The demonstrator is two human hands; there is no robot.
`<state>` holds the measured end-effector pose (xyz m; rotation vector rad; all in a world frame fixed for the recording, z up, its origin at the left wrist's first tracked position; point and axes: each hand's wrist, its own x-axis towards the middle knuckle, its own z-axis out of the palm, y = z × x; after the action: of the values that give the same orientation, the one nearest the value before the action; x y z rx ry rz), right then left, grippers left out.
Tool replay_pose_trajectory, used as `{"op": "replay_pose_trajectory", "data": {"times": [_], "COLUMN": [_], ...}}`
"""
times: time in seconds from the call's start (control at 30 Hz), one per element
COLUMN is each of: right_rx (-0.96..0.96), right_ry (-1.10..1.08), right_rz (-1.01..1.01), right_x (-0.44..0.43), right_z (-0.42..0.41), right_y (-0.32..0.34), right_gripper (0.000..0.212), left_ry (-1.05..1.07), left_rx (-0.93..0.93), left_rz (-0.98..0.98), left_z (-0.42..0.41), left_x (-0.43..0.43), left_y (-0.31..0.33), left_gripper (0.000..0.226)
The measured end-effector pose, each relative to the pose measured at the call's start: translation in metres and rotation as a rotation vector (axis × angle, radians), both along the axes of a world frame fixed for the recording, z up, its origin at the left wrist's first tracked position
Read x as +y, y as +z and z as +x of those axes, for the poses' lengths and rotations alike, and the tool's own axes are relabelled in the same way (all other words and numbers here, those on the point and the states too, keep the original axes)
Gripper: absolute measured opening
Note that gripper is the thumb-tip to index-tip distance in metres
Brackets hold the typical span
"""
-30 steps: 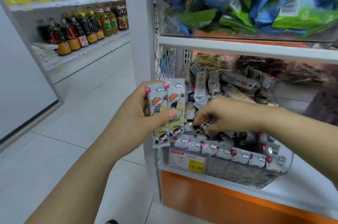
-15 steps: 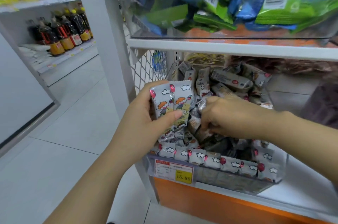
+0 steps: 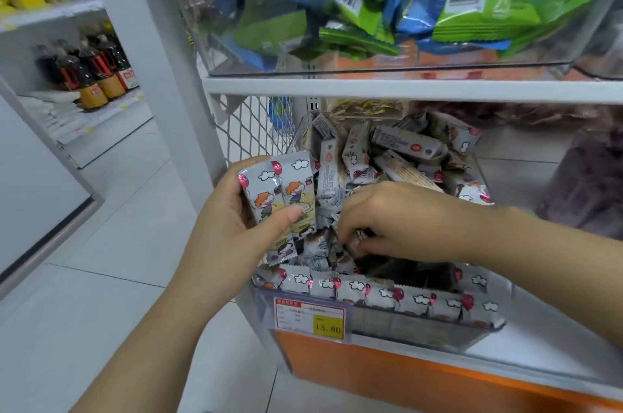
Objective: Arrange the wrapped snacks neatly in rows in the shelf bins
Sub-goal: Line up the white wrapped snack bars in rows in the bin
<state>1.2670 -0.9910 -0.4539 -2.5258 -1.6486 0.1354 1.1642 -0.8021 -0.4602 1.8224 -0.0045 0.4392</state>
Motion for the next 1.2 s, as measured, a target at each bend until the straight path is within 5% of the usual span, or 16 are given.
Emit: {"op": "replay_pose_trajectory", "data": {"times": [0.27, 0.5, 0.77, 1.03, 1.13, 1.2], "right_rx": [-0.026, -0.242, -0.166, -0.374, -0.167, -0.034], "right_ry": [0.106, 0.265, 0.256, 0.401, 0.275, 0.237], "right_rz": [-0.132, -0.261, -0.146, 0.065, 0.011, -0.038], "right_x": [0.016, 0.02, 0.022, 0.02, 0.023, 0.022], "right_z": [-0.001, 0.009, 0.023, 0.019, 0.016, 0.017], "right_y": [-0.02, -0.023, -0.027, -0.028, -0.026, -0.028], "right_gripper": [0.039, 0.054, 0.048, 0.027, 0.011, 0.02], "left_ry": [0.007, 0.002, -0.001, 0.013, 0.005, -0.005], "left_rx": [0.004, -0.002, 0.002, 0.002, 0.003, 0.005], "left_rz": [0.01, 0.025, 0.01, 0.011, 0.002, -0.012], "left_z": [0.0, 0.0, 0.001, 0.001, 0.001, 0.0], "left_x": [0.001, 0.001, 0.001, 0.001, 0.001, 0.001], "left_y": [-0.001, -0.001, -0.002, -0.002, -0.001, 0.0], "left_gripper": [0.044, 0.044, 0.044, 0.045, 0.043, 0.044]}}
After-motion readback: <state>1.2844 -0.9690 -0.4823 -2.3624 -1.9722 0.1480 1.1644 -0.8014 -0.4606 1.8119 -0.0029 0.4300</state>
